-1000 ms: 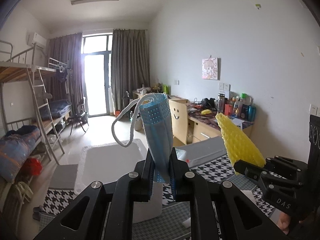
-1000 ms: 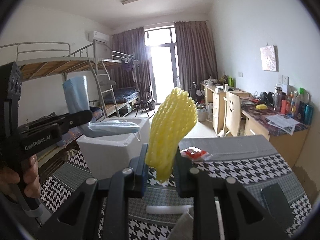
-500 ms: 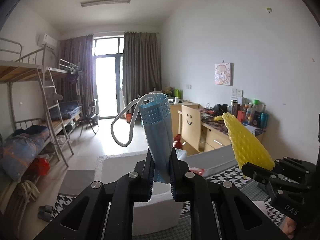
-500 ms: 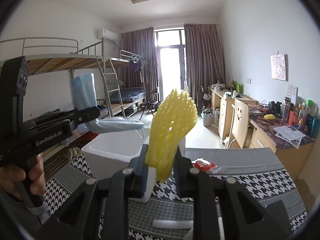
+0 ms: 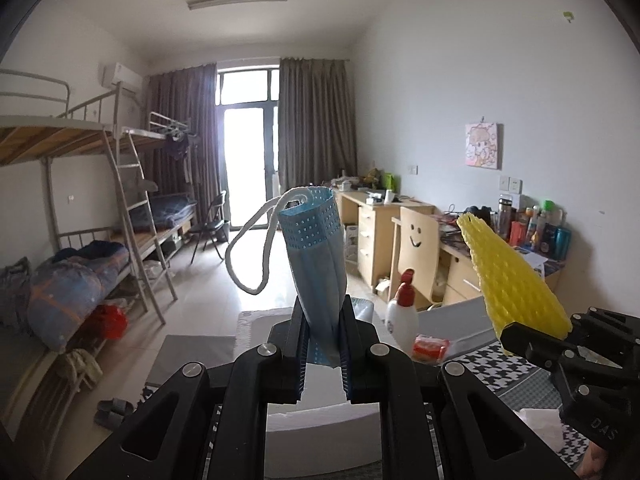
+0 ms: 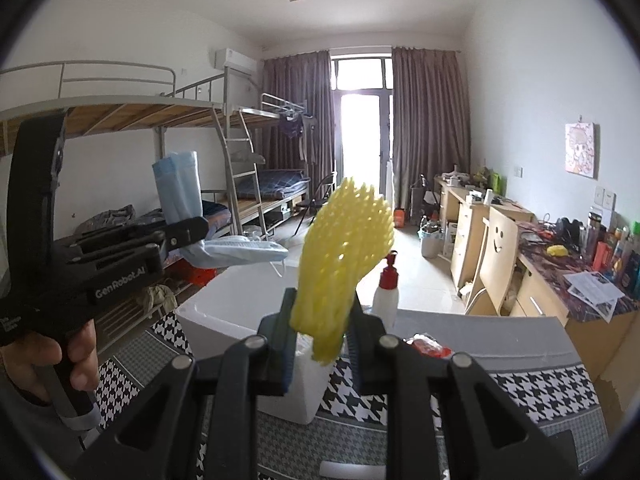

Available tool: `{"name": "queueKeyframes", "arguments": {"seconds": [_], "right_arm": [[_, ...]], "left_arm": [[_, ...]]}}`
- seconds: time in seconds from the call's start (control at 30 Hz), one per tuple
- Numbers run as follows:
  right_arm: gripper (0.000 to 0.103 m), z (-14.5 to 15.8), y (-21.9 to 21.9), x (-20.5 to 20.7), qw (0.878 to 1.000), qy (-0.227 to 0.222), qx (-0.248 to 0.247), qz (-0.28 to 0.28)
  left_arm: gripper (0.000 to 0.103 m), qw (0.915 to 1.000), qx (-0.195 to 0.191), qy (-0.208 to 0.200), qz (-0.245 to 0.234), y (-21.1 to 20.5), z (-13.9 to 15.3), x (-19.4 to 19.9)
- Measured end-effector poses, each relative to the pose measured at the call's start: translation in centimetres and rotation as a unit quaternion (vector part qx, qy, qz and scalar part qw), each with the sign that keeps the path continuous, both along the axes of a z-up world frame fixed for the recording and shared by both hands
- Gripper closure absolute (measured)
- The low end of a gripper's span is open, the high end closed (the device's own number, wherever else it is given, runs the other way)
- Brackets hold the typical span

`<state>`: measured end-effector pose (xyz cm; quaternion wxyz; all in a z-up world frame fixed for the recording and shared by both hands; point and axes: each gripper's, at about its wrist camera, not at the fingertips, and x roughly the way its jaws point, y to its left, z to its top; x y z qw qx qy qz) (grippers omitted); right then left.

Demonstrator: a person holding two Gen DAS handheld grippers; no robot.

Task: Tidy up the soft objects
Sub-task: 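Open the left tool over the box while the right tool drops the yellow net inside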

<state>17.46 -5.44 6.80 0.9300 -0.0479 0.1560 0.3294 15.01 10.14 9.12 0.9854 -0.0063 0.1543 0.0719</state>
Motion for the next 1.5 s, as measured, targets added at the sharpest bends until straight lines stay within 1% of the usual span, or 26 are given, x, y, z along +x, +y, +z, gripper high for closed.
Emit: {"name": "queueKeyframes", "arguments": {"seconds": [0.23,0.43,0.6,0.73,0.8,0.83,0.87,0.9,0.93,0.97,1.0,1.03,1.07,1.2,1.3,1.4,1.5], "right_arm": [[0.077,0.1,1.5,1.0,1.000,0.003,-0.010,0.016],[0.077,-0.2,2.1,1.8,0.999,0.013,-0.015,0.025],[0.077,-0.4,2.9,2.4,0.999,0.025,-0.024,0.029],[0.077,-0.6,3.3,2.7,0.999,0.027,-0.029,0.030],[0.077,-0.7,3.4,2.9,0.999,0.029,-0.029,0.032],[0.077,-0.7,3.4,3.0,0.999,0.032,-0.030,0.031],[0.077,-0.8,3.4,3.1,0.998,0.033,-0.031,0.031],[0.077,-0.9,3.5,3.2,0.998,0.034,-0.033,0.031],[0.077,-1.0,3.6,3.2,0.998,0.034,-0.034,0.030],[0.077,-1.0,3.7,3.3,0.998,0.035,-0.035,0.029],[0.077,-1.1,3.8,3.4,0.998,0.037,-0.035,0.029],[0.077,-1.1,3.9,3.6,0.998,0.038,-0.035,0.029],[0.077,-1.2,4.0,3.7,0.998,0.040,-0.036,0.029],[0.077,-1.2,4.6,4.0,0.998,0.042,-0.040,0.030],[0.077,-1.2,5.1,3.9,0.998,0.041,-0.041,0.034],[0.077,-1.3,5.7,4.0,0.997,0.043,-0.046,0.039],[0.077,-1.5,6.3,4.2,0.996,0.050,-0.049,0.046]], "left_arm": [[0.088,0.9997,0.010,0.013,0.019,0.6,-0.4,1.0],[0.088,0.9992,0.001,0.035,0.019,1.5,-1.3,2.4],[0.086,0.9987,-0.005,0.048,0.015,1.9,-1.9,3.3],[0.073,0.9979,-0.014,0.063,0.003,2.5,-2.8,4.2],[0.073,0.9970,-0.014,0.076,-0.002,2.8,-3.4,4.8],[0.069,0.9965,-0.019,0.081,-0.004,2.9,-3.6,5.0],[0.058,0.9962,-0.023,0.084,-0.006,3.0,-3.7,5.1],[0.050,0.9958,-0.027,0.087,-0.007,3.2,-3.8,5.2],[0.034,0.9959,-0.031,0.085,-0.008,3.4,-3.8,5.1],[0.024,0.9963,-0.036,0.078,-0.005,3.6,-3.7,4.7],[0.020,0.9968,-0.036,0.071,-0.001,3.8,-3.5,4.4],[0.014,0.9971,-0.035,0.067,0.002,3.9,-3.3,4.2],[0.009,0.9974,-0.036,0.063,0.006,4.1,-3.1,3.8],[0.006,0.9977,-0.043,0.051,0.014,4.8,-2.5,2.9],[0.001,0.9977,-0.042,0.045,0.028,5.2,-2.1,2.7],[0.001,0.9975,-0.038,0.040,0.044,5.5,-2.0,2.3],[0.001,0.9975,-0.030,0.043,0.048,5.7,-2.1,2.2]]}}
